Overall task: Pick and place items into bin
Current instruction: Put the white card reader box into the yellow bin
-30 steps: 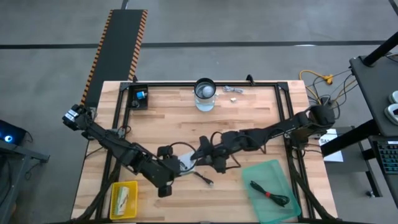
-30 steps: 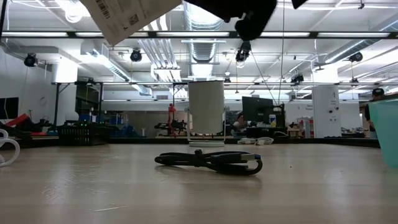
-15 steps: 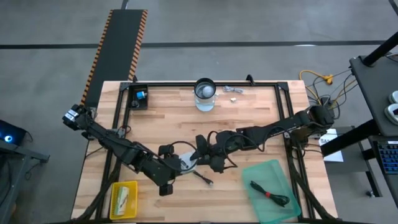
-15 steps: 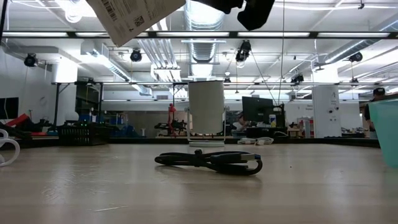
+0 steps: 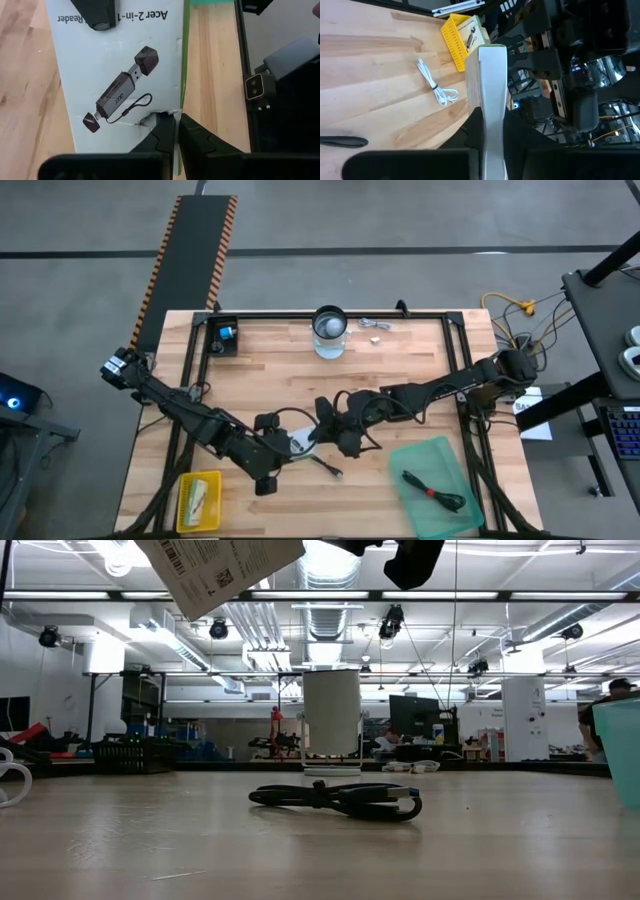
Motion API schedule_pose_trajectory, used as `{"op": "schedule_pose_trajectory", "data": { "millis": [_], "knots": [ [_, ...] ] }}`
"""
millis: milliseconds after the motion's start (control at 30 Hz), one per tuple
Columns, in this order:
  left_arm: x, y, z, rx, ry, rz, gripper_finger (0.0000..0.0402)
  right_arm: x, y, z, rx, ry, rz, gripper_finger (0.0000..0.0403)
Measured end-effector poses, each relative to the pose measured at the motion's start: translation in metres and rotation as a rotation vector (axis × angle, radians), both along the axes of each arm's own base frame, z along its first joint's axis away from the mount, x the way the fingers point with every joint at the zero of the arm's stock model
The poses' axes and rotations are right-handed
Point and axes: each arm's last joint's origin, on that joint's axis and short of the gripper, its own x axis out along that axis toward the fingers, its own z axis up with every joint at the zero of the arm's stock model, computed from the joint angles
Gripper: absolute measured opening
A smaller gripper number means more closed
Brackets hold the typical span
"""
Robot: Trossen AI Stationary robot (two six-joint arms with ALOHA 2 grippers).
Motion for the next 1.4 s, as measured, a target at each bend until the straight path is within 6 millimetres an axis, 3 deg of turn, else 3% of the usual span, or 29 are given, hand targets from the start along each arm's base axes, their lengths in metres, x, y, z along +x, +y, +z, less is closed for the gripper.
{"op": "schedule_pose_trajectory", "data": {
  "millis": [100,267,600,800,1167,1400],
  "knots": [
    [-0.001,0.0,0.001,-0.001,-0.002,0.001,0.0013,0.0,0.0,0.0,0.019,0.006,-0.009,0.0028],
    [-0.006,0.001,0.007,0.061,-0.032,-0.068,0.0069,-0.003,-0.007,0.001,0.095,0.062,-0.059,0.0028],
    [-0.014,0.011,0.018,0.319,-0.133,0.004,0.0159,-0.003,-0.034,0.005,0.412,0.163,-0.276,0.0028],
    [-0.013,0.019,0.02,0.423,-0.179,0.146,0.0169,0.0,-0.056,0.005,0.564,0.15,-0.383,0.0028],
    [-0.01,0.039,0.01,0.445,-0.09,0.324,0.0169,0.0,-0.058,0.006,0.546,0.103,-0.404,0.0028],
    [-0.004,0.042,0.005,0.449,-0.074,0.337,0.0167,0.001,-0.059,0.009,0.54,0.057,-0.425,0.0028]
  ]
}}
